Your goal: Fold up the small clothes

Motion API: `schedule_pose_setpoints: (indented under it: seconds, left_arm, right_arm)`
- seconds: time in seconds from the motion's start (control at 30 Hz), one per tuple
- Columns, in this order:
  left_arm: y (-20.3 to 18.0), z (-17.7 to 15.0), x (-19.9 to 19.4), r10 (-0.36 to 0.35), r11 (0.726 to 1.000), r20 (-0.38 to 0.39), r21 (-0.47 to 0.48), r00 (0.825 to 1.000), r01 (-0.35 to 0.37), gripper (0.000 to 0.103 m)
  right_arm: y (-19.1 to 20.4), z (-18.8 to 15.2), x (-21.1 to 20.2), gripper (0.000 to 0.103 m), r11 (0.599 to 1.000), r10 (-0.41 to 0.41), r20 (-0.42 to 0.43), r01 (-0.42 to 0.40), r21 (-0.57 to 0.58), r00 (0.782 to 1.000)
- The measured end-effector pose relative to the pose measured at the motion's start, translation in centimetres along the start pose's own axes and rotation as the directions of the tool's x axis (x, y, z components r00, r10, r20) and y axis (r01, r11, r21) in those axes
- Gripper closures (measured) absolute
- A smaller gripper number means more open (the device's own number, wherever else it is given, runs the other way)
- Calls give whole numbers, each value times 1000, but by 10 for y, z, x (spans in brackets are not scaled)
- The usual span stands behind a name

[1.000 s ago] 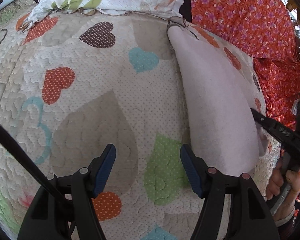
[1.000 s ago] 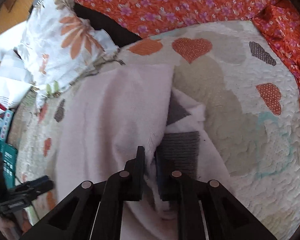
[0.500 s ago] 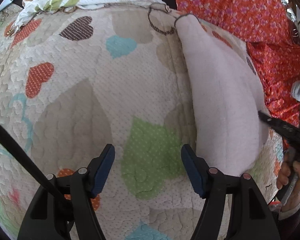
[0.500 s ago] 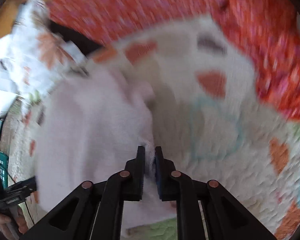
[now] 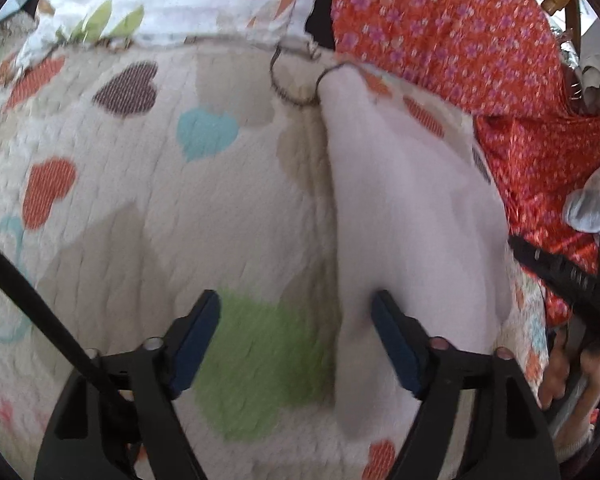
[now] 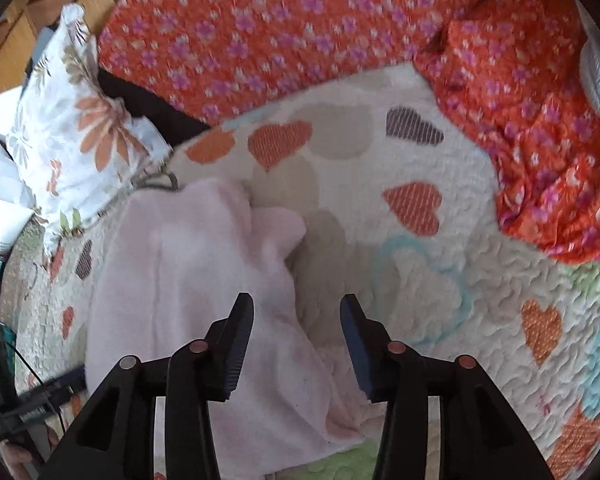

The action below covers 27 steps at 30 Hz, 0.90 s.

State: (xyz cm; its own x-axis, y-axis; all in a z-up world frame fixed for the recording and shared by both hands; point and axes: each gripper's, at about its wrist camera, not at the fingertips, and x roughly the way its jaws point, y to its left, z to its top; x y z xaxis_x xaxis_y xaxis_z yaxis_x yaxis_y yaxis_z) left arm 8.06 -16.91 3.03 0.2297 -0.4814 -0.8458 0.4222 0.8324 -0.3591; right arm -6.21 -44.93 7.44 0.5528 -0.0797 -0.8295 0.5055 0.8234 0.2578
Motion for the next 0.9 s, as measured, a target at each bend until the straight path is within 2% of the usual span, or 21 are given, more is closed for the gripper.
schedule_pose_setpoints:
  seconds: [0.07,0.2,0.23,0.3,0.33,0.37,0.43,0.47,0.53,0.6,0.67,0.73,0.83,0.9]
  left_arm:
    - [-8,5,11,4,1000,7,13,1000,-4,21]
    - [-12,8,29,-42,999,-15,-11,999,41,24]
    - [-11,9,29,-42,999,-18,-10,999,42,30]
    - [-12,13,27,-93,996,-58,4,994,94,73]
    - [-10,15,24,-108,994,-67,-2,992,108,78]
    - [-8,17,18,-90,996,-58,-13,994,90,79]
    - [-4,22,7,-15,1000,-8,1,1000,15,79]
    - [-3,23,5,-19,1000,-3,8,1000,19,79]
    - [4,28,4,-87,996,-20,-30,996,86,72]
    - [14,29,2,-140,985,-12,-107,990,138,45]
    - [21,31,-1,-142,974,15,-173,990,143,42]
    - [29,34,-4,-129,973,17,-190,992,130,42]
    - [42,33,-12,-97,971,35,-216,995,102,42]
    - [53,32,-16,-83,966,36,-242,996,89,42]
  right_arm:
    - [1,-3,2,54,1000,0,-8,0,-9,1000]
    - [3,-5,8,49,1000,11,-22,-11,-10,1000]
    - [1,-5,12,49,1000,10,-29,-10,-7,1000]
    - [-6,-5,21,49,1000,-1,-40,1,19,999]
    - [-11,-4,24,49,999,2,-45,0,43,999]
    - [-14,-4,27,49,998,17,-53,-13,65,998]
    - [-18,-4,30,49,994,54,-69,-47,102,996]
    - [-18,-4,30,49,992,59,-66,-52,111,996]
    - [-15,-5,26,49,994,50,-51,-45,103,997]
    - [-10,-4,15,49,995,42,-5,-42,91,999]
    - [0,-4,1,49,994,84,49,-87,64,995]
    - [19,-7,-11,48,985,171,73,-171,1,983]
    - [51,-22,0,46,955,292,-23,-292,-52,956]
    - [78,-34,11,46,947,293,-84,-301,-113,952]
